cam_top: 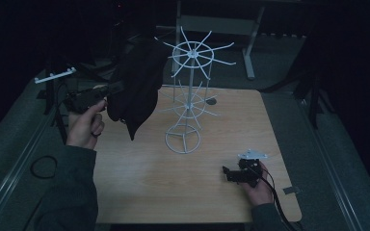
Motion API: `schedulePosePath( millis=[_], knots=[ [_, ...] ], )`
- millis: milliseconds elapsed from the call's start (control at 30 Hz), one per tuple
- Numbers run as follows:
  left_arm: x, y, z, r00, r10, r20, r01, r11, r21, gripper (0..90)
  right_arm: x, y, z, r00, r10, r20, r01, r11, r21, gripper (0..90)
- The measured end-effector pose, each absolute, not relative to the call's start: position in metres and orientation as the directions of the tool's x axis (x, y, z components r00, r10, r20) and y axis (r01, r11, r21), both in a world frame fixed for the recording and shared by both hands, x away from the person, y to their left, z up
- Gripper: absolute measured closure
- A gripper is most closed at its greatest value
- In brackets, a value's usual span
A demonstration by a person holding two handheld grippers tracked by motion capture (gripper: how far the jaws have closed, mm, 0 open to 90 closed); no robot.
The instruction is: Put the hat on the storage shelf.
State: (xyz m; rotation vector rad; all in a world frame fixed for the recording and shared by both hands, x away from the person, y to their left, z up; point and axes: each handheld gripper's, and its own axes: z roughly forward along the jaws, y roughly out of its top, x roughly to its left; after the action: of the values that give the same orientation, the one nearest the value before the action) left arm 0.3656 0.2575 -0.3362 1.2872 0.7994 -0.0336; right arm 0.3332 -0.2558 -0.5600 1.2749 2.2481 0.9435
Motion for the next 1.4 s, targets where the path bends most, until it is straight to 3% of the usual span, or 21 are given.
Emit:
schedulePosePath(
  millis=[667,1400],
  knots=[
    [0.366,0.252,-0.338,0.733,0.435,-0.523,0.454,0.259,0.853,72.4,0.333,-0.256,-0.56,-0.512,0.859,-0.006,0.597,0.361,0.716,11.0],
    [0.365,0.247,-0.335,0.741,0.46,-0.489,0.442,0.214,0.871,37.7,0.333,-0.256,-0.56,-0.51,0.86,-0.005,0.598,0.358,0.717,11.0]
  ],
)
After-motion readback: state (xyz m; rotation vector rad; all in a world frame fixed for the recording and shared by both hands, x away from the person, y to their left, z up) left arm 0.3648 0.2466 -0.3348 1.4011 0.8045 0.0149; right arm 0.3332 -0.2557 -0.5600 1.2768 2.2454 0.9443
